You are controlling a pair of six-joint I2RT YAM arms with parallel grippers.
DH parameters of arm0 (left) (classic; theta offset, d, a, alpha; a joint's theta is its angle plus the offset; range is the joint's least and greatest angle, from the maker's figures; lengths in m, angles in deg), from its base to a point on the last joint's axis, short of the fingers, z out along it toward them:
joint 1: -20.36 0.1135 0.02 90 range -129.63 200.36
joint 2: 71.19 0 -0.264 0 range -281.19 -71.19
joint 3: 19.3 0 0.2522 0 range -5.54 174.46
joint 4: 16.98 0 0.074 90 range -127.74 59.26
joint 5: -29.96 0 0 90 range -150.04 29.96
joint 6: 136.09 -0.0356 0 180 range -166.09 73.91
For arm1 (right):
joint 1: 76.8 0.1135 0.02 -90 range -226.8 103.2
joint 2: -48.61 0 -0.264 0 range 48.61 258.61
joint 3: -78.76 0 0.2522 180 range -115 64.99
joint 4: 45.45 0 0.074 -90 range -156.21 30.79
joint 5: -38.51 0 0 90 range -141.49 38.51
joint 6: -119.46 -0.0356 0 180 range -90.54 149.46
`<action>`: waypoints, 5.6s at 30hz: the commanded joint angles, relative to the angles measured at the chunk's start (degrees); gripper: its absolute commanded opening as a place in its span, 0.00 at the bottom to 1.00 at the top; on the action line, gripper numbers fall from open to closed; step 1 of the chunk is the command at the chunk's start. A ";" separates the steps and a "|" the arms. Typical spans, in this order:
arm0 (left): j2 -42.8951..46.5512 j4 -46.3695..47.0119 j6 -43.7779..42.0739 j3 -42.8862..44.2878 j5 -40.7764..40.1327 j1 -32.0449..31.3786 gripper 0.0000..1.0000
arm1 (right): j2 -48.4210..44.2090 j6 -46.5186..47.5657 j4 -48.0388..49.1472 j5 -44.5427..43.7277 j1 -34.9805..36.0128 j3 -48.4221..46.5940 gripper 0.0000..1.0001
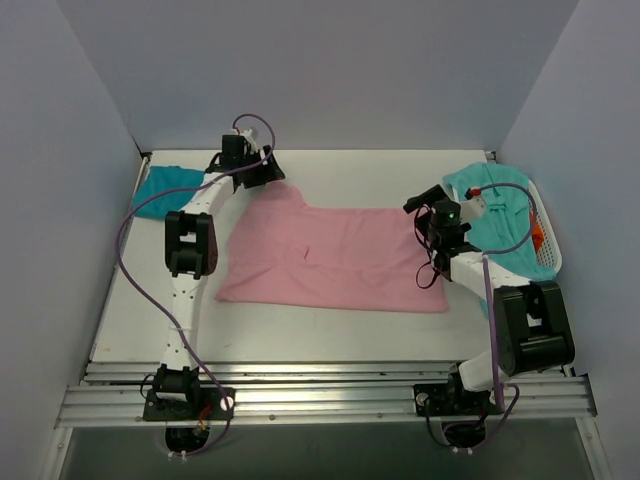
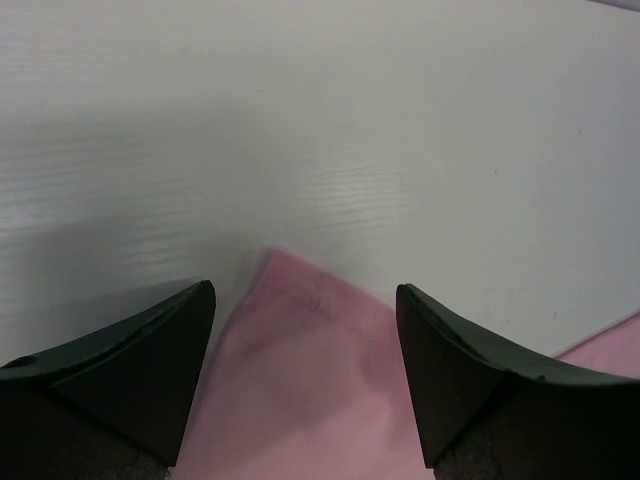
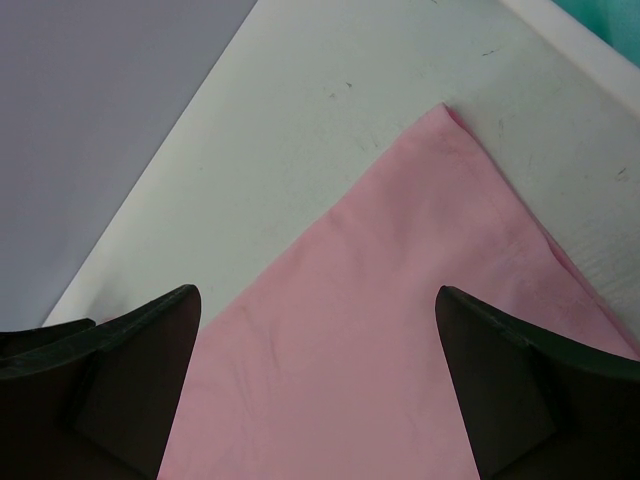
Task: Fold and stack the t-shirts
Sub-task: Grap the side of the flattened tshirt furthest away from the robot with both arms
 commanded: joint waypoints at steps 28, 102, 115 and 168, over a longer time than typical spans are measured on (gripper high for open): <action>-9.77 -16.84 0.77 13.56 -3.12 -0.85 0.43 | -0.70 -1.00 3.81 3.53 -3.59 2.21 1.00; 3.32 -7.36 5.78 -3.22 -14.37 2.14 0.02 | 36.64 8.40 -21.42 -4.65 -5.53 -40.67 0.99; 2.35 -7.09 5.52 -2.69 -13.40 1.87 0.02 | 39.11 7.96 -19.31 -2.97 -2.98 -41.03 0.76; 33.97 6.00 0.69 -35.11 -12.52 -0.32 0.02 | 19.43 9.72 -19.31 -1.04 -3.07 -29.71 0.00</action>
